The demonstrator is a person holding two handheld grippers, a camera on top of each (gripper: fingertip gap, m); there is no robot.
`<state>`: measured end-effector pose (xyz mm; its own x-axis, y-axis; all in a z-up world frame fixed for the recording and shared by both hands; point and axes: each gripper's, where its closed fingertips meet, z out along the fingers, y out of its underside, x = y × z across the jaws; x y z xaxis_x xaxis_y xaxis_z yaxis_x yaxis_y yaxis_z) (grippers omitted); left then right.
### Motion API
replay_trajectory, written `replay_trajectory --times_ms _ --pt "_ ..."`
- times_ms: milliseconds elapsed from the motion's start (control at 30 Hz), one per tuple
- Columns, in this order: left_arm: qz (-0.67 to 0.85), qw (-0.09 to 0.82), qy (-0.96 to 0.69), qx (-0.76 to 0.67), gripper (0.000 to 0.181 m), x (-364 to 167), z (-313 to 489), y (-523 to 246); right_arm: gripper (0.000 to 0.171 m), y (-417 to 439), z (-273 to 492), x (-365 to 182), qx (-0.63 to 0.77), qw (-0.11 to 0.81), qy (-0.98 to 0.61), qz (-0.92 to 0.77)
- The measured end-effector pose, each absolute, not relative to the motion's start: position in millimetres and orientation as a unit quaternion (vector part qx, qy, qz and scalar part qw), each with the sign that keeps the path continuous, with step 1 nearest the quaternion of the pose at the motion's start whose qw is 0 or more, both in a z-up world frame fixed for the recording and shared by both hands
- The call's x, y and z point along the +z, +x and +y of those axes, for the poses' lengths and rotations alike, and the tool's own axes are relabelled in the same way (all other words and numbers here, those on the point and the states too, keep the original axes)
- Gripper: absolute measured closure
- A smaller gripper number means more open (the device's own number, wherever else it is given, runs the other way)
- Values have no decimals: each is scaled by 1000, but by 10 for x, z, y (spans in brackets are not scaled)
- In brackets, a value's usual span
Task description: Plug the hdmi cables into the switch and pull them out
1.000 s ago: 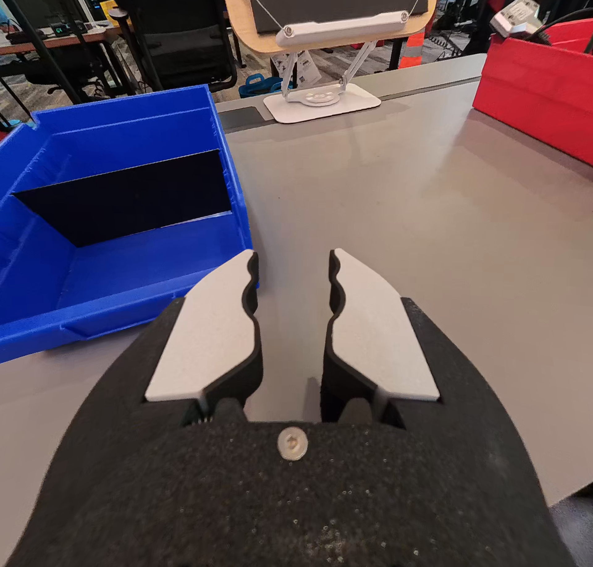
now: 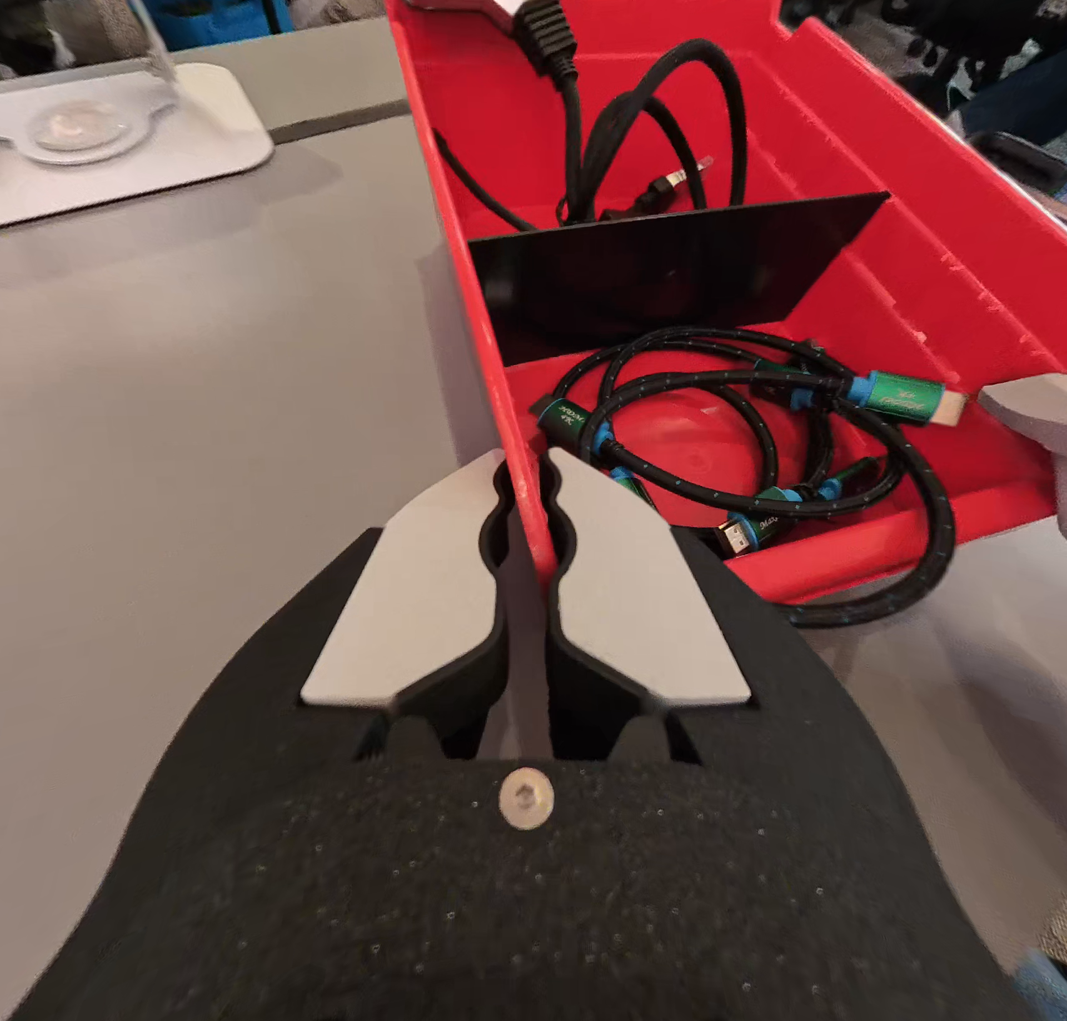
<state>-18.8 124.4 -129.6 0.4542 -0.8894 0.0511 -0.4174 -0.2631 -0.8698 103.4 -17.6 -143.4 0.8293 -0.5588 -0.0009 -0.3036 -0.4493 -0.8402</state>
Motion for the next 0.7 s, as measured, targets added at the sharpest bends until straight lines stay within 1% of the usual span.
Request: replay_trajectory --times_ms 100,200,400,500,567,633,700 --pt "421 451 -742 -264 174 -1134 1405 -557 165 767 50 -1309 -131 482 -834 233" --pt "397 470 -754 -230 174 -987 1721 -1039 165 393 465 -1217 -101 499 -836 202" --pt "341 466 -793 -192 174 -1075 2424 -1949 164 -386 1379 -1255 -61 492 -859 130" --pt "343 455 -800 -188 174 -1198 2665 -2129 164 -581 1654 -1384 -47 484 -865 121" --pt "350 442 -803 -195 173 -1318 2755 -2159 163 -631 1728 -1478 -47 473 -872 118" --pt "354 441 -794 -224 171 -1362 2781 -2158 161 -650 1765 -1463 -48 483 -867 110" --pt "370 434 -782 -251 164 -1353 2704 -2167 159 -642 1769 -1455 -46 484 -869 96"
